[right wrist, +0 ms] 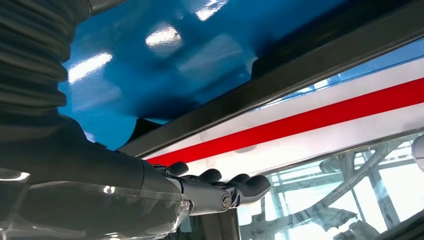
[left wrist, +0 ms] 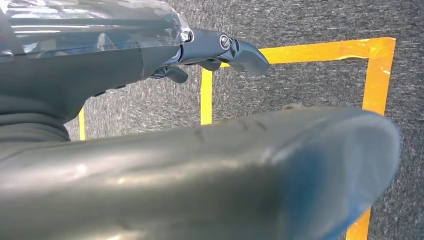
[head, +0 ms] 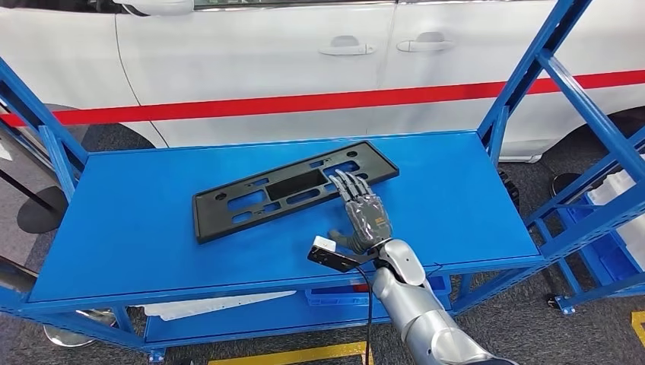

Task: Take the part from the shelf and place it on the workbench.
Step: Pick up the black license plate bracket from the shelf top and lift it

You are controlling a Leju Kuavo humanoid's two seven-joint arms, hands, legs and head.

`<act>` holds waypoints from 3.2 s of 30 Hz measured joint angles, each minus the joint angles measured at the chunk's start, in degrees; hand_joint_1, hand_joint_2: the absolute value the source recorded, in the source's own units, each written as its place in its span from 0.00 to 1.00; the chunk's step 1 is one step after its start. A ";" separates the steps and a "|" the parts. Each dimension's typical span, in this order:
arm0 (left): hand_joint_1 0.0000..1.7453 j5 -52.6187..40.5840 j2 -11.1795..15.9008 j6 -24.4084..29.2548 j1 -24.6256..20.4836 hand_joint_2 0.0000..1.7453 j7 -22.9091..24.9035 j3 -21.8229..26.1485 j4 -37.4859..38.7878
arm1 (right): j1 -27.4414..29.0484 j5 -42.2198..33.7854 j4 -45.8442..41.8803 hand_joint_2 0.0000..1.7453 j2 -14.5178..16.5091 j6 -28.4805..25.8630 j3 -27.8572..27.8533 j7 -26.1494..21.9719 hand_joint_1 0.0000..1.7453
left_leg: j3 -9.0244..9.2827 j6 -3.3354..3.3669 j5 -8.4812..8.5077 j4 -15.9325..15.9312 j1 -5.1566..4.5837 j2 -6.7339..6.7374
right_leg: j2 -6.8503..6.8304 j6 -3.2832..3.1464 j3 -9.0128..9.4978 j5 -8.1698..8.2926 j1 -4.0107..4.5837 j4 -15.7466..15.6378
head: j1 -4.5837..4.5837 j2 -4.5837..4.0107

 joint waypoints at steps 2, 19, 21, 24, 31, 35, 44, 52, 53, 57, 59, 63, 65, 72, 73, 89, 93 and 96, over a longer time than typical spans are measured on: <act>0.00 0.02 0.00 0.06 0.00 0.00 -0.01 0.06 0.00 | -0.09 -0.13 0.03 1.00 0.03 -0.02 0.32 0.08 0.00 | 0.26 0.34 0.07 -0.39 0.12 0.03 | 0.01 0.28 0.12 -0.13 -0.11 -0.04 | -0.01 0.00; 0.00 0.30 -0.09 0.38 0.49 0.00 -0.12 0.91 0.00 | -0.47 -1.63 0.99 1.00 -0.48 -0.03 1.80 0.51 0.00 | 1.75 -1.49 -2.50 0.40 0.10 0.21 | 0.06 -2.88 -4.23 2.97 0.73 1.17 | 0.00 0.00; 0.00 0.33 -0.07 0.38 0.52 0.00 -0.09 0.92 0.00 | -0.61 -2.13 1.27 1.00 -0.46 -0.02 2.05 0.45 0.00 | -1.02 -1.90 -5.43 6.36 0.21 0.39 | -0.12 -3.43 -3.67 2.80 0.65 0.88 | 0.00 0.01; 0.00 0.44 -0.04 0.31 0.78 0.00 -0.05 0.95 0.00 | -0.57 -2.74 1.94 1.00 -0.48 -0.02 2.37 0.50 0.00 | -5.73 -2.39 -7.60 14.82 0.39 0.43 | -0.20 -3.74 -3.11 2.27 0.71 0.93 | 0.00 0.01; 0.00 0.45 -0.04 -0.54 0.81 0.00 -0.22 1.02 0.00 | -0.57 -3.34 2.49 1.00 -0.68 -0.04 2.80 0.92 0.00 | 0.40 -1.57 -0.23 -0.13 0.46 0.55 | 0.16 -1.88 -2.22 0.52 0.99 1.68 | 0.02 0.01; 0.00 0.44 -0.03 -0.63 0.78 0.00 -0.32 1.07 0.00 | -0.67 -3.74 2.47 1.00 -0.95 -0.07 3.08 1.11 0.00 | 1.29 0.24 -0.62 -0.63 0.55 0.50 | 0.08 -0.96 -3.37 -1.52 0.66 5.00 | 0.04 0.01; 0.00 0.36 -0.20 -0.46 0.63 0.00 -0.14 1.08 -0.01 | 0.03 -4.05 2.57 0.00 -2.02 -0.07 3.41 1.99 0.00 | 3.43 1.09 -2.29 -0.73 -0.87 0.28 | -0.08 -3.59 -7.55 4.09 2.07 4.83 | 0.02 0.00; 0.00 -0.10 -0.42 -0.38 0.38 0.00 0.43 1.08 -0.02 | 0.39 -4.98 3.05 1.00 -2.33 -0.07 3.84 1.62 0.00 | 4.03 0.64 -2.79 -1.32 -0.85 0.53 | -0.13 -2.86 -6.07 4.48 2.46 1.55 | 0.02 0.00; 0.00 -0.15 -0.41 -0.38 0.34 0.00 0.47 1.08 -0.02 | 0.34 -5.05 3.19 1.00 -2.34 -0.07 4.01 1.75 0.00 | 4.10 0.57 -2.79 -1.41 -0.85 0.53 | -0.13 -2.94 -6.05 4.43 2.47 1.56 | 0.02 0.01; 0.00 -0.24 -0.36 -0.32 0.27 0.00 0.64 1.08 -0.02 | -0.03 -5.24 3.46 1.00 -2.38 -0.13 4.86 2.49 0.25 | 4.43 0.37 -2.81 -1.67 -0.85 0.53 | -0.13 -3.14 -5.85 4.29 2.47 1.57 | 0.02 0.00; 0.00 -0.25 -0.35 -0.19 0.25 0.00 0.75 1.08 -0.02 | -0.17 -5.98 3.68 1.00 -2.50 -0.13 5.32 2.69 0.75 | 4.58 0.32 -2.83 -1.72 -0.84 0.53 | -0.14 -3.22 -5.71 4.23 2.48 1.57 | 0.02 0.00; 0.00 -0.24 -0.35 0.19 0.27 0.00 0.84 1.09 -0.02 | -0.17 -9.21 4.33 1.00 -3.01 -0.06 6.32 2.65 1.00 | 4.70 0.26 -2.82 -1.74 -0.77 0.53 | -0.14 -3.25 -5.58 4.22 2.46 1.58 | 0.02 0.00; 0.00 -0.23 -0.35 0.45 0.30 0.00 0.81 1.13 -0.02 | -0.23 -11.07 4.78 1.00 -3.27 0.41 6.66 2.49 1.00 | 4.72 0.25 -2.81 -1.74 -0.72 0.53 | -0.14 -3.26 -5.56 4.23 2.43 1.58 | 0.02 0.00; 0.00 -0.22 -0.37 0.69 0.30 0.00 0.78 1.23 -0.02 | -1.58 -14.00 5.49 1.00 -4.25 2.13 8.22 2.13 1.00 | 4.93 0.26 -2.81 -1.73 -0.76 0.53 | -0.15 -3.25 -5.32 4.24 2.40 1.58 | 0.02 0.01; 0.00 -0.22 -0.37 0.69 0.30 0.00 0.78 1.23 -0.02 | -1.86 -14.15 5.52 1.00 -4.35 2.30 8.35 2.13 1.00 | 4.95 0.27 -2.82 -1.73 -0.77 0.53 | -0.15 -3.25 -5.29 4.24 2.40 1.57 | 0.02 0.01; 0.00 -0.03 -0.47 0.82 0.30 0.00 0.86 1.39 -0.02 | -2.54 -20.53 5.88 1.00 -5.91 4.76 9.50 0.90 1.00 | 5.17 0.32 -2.89 -1.73 -0.84 0.53 | -0.16 -3.19 -5.06 4.19 2.31 1.54 | 0.02 0.00; 0.00 -0.03 -0.56 0.79 0.31 0.00 0.87 1.41 -0.02 | -2.57 -22.04 5.90 1.00 -6.69 5.10 9.81 0.31 1.00 | 5.28 0.33 -2.90 -1.73 -0.84 0.51 | -0.19 -3.15 -4.91 4.17 2.31 1.53 | 0.02 0.00; 0.00 -0.03 -0.57 0.78 0.30 0.00 0.88 1.43 -0.02 | -2.57 -22.16 5.92 1.00 -7.03 5.11 9.98 0.22 1.00 | 5.33 0.33 -2.89 -1.72 -0.87 0.51 | -0.19 -3.15 -4.87 4.17 2.31 1.53 | 0.02 0.00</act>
